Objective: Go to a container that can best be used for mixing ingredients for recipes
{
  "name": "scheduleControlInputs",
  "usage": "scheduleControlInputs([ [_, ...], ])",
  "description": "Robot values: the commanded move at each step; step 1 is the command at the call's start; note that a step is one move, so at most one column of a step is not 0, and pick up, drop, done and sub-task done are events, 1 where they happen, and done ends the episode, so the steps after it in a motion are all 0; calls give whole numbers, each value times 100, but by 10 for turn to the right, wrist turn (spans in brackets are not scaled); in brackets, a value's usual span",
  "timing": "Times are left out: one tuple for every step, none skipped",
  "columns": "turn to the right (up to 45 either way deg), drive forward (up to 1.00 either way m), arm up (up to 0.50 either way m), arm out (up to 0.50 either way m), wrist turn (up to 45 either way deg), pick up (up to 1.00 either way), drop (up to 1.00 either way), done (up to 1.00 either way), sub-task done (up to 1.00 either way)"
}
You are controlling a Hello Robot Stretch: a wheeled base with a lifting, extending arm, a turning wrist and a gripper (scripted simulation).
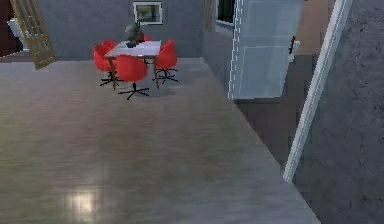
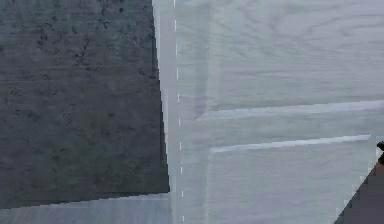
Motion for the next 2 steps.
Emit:
scheduleControlInputs([
  [0,10,0,0,0,0,0,0,0],
  [-300,0,0,0,0,0,0,0,0],
])
